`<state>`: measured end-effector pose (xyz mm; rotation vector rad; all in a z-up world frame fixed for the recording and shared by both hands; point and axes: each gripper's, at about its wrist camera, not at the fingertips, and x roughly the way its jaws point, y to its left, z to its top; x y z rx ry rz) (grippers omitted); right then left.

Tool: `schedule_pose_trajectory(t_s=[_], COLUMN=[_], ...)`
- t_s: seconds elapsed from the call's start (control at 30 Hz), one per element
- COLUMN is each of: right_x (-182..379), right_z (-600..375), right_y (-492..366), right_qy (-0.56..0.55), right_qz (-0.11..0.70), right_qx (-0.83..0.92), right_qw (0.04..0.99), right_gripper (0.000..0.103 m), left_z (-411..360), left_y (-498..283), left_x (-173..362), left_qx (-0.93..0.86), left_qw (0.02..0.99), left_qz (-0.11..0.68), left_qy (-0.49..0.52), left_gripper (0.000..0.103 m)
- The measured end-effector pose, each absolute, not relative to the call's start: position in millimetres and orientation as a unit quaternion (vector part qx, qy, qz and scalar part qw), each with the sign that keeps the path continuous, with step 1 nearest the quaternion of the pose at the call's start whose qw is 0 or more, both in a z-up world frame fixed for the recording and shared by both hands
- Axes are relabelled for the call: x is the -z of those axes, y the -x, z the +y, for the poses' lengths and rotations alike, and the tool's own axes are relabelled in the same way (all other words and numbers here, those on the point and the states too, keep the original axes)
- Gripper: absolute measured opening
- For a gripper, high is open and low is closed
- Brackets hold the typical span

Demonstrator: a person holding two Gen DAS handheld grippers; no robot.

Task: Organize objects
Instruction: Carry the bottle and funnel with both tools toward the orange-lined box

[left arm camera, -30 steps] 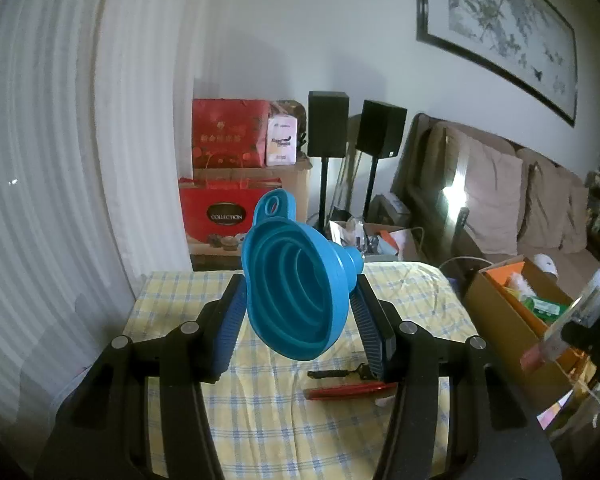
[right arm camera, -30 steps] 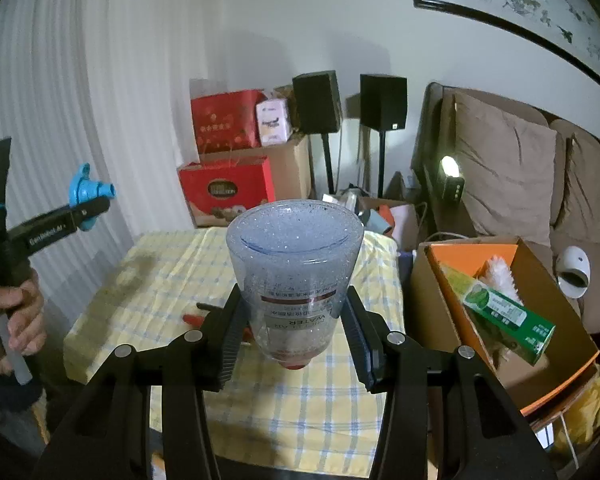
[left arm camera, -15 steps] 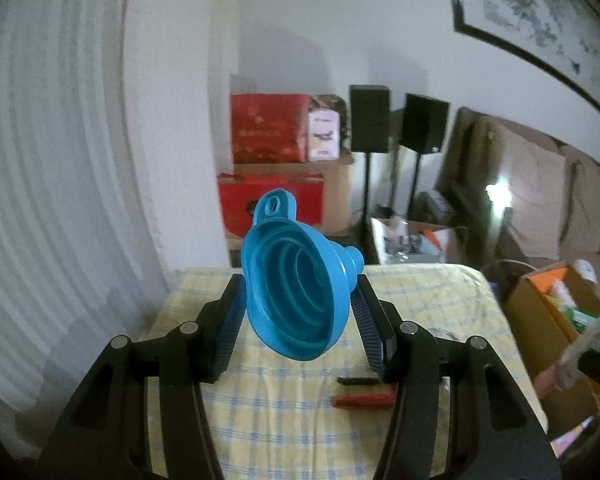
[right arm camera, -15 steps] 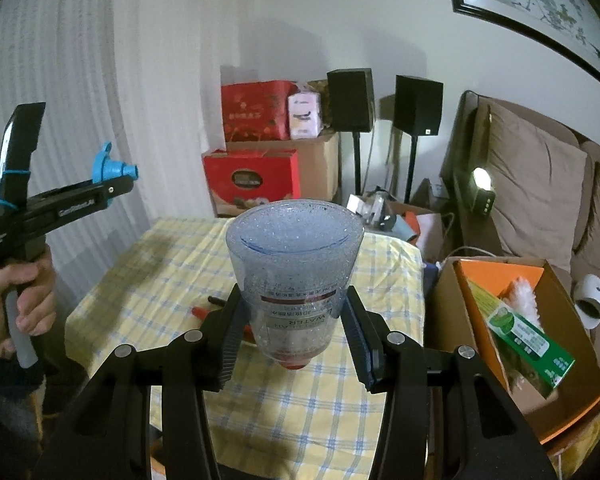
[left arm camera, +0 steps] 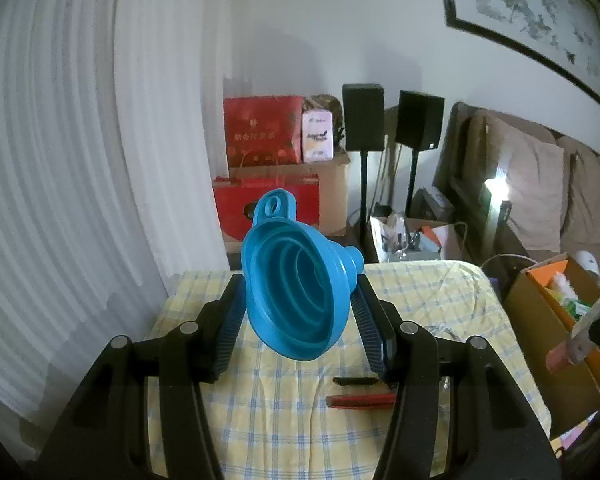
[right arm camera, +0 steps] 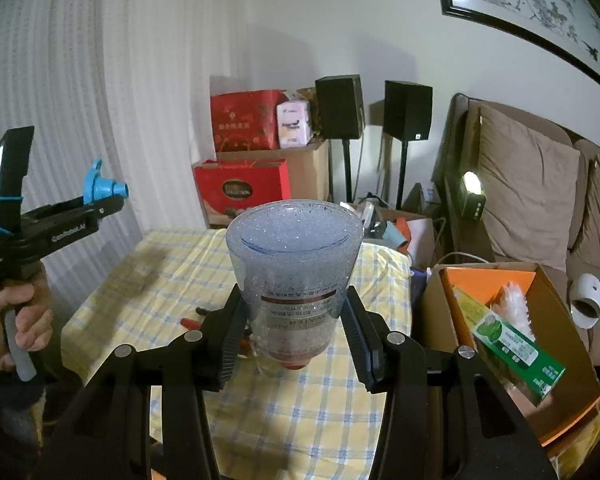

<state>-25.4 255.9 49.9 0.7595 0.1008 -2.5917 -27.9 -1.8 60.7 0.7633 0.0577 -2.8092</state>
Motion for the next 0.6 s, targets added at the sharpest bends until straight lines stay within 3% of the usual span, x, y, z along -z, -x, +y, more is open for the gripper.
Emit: schedule_pose_trajectory(t_s=[0.6], right_x=[-56.4], right_z=[269.7], right_y=[29.5], right_qy=[-0.257], right_qz=[0.048], right_qx=[0.95], right_qw=[0.17], right_gripper=[0.048], left_z=[3.2], left_y=[21.4], left_x=[-75.3], left_qx=[0.965], left_qw=[0.09], left_qz=[0.028], left_qy=[-0.243], left_gripper=[0.05])
